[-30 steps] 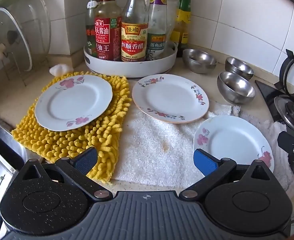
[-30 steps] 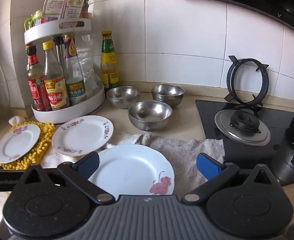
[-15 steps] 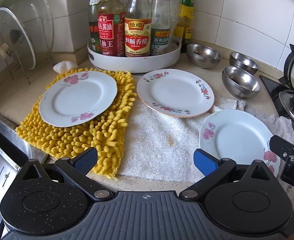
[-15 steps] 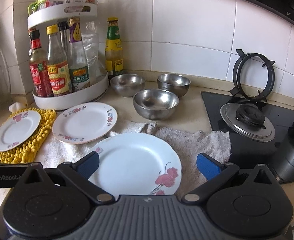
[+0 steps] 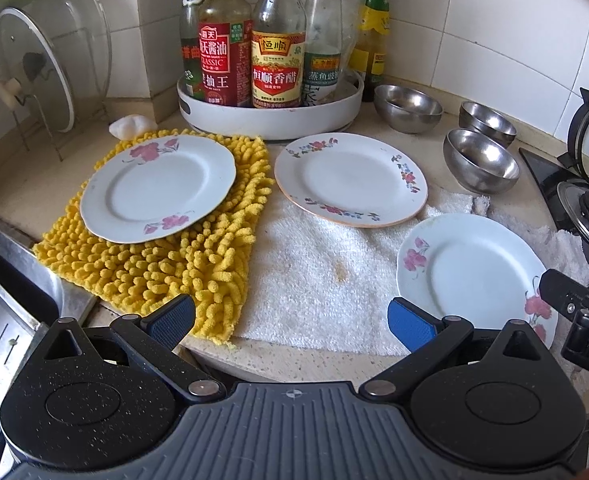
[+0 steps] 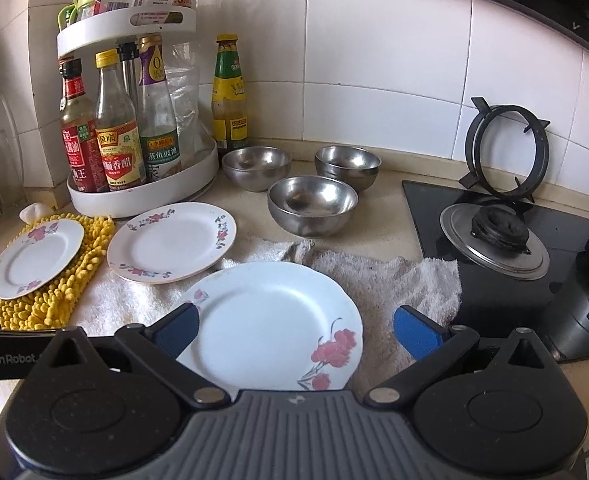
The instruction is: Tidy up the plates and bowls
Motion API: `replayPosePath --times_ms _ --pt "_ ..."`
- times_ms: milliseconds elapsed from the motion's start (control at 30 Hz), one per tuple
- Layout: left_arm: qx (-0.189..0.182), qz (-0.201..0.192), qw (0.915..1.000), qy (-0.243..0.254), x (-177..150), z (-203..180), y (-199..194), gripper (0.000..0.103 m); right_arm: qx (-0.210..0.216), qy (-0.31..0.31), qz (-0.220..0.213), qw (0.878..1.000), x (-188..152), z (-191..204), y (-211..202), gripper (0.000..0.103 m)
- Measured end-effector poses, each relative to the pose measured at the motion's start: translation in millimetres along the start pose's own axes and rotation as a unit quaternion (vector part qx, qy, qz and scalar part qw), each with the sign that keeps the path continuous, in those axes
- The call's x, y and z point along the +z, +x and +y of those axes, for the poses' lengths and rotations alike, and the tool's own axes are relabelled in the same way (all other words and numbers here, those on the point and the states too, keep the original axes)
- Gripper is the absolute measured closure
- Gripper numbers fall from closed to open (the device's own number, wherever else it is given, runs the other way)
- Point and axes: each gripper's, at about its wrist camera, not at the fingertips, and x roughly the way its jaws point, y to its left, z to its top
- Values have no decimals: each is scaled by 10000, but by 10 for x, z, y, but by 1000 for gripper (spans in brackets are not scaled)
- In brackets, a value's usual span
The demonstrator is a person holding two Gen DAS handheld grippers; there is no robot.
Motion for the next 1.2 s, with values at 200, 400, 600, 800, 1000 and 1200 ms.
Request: replayPosePath --times_ms 200,400,600,800,1000,1200 --pt "-42 31 10000 55 -19 -43 10 0 -27 92 80 9999 -40 -49 10 0" --pt "-75 -3 9999 92 -14 -66 -7 0 -43 81 77 9999 -39 -30 3 0" --pt "-98 19 9999 109 -18 -70 6 0 1 53 112 9999 -40 -3 18 0" --pt "-111 -2 9998 159 -24 -87 -1 0 31 38 150 9999 -44 19 35 0" --pt "-127 -18 9998 172 -26 -86 -3 0 27 55 164 9998 -43 19 40 0" --pt "-121 -12 9997 193 -23 -93 0 0 22 64 190 9998 -48 17 49 0"
